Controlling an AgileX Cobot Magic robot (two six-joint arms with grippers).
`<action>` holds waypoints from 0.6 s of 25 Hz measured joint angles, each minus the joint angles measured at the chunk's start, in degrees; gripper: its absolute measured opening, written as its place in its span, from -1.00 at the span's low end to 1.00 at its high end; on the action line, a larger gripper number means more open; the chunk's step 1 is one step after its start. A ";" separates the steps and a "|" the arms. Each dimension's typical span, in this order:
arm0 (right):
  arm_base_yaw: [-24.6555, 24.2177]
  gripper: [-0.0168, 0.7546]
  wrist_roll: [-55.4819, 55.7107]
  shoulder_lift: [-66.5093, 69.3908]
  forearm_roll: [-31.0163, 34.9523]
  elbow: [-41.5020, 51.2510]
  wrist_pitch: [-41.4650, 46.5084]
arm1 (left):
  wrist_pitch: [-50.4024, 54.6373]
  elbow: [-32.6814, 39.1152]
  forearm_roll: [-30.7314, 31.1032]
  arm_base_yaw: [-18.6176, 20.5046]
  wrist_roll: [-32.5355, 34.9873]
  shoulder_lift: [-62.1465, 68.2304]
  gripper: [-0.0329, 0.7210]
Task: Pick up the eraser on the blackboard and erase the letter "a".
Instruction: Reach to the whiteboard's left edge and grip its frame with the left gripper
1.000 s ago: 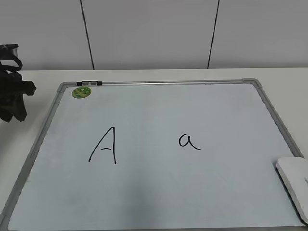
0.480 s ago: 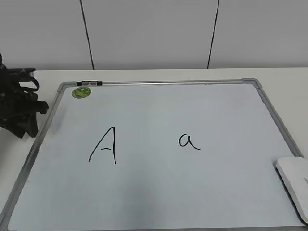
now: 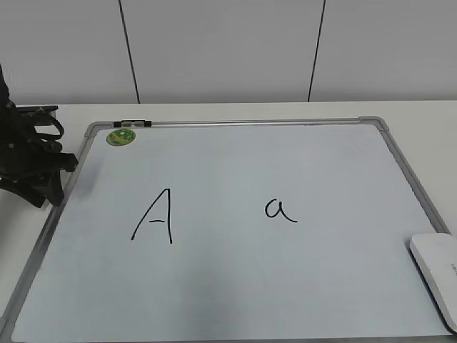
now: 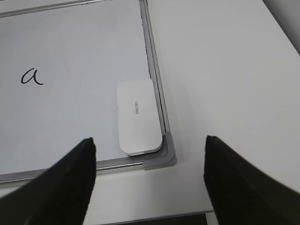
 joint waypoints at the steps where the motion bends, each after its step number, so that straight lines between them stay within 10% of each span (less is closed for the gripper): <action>1: 0.00 0.43 0.00 0.00 0.00 0.00 0.00 | 0.00 0.00 -0.23 0.00 0.00 0.22 -0.27; 9: 0.00 0.43 0.00 0.00 0.00 0.00 0.00 | 0.10 -0.30 -1.02 0.00 0.13 1.03 -0.29; 15: 0.00 0.43 0.00 0.00 0.00 0.00 0.00 | 0.54 -0.45 -1.98 0.00 0.13 1.20 -0.77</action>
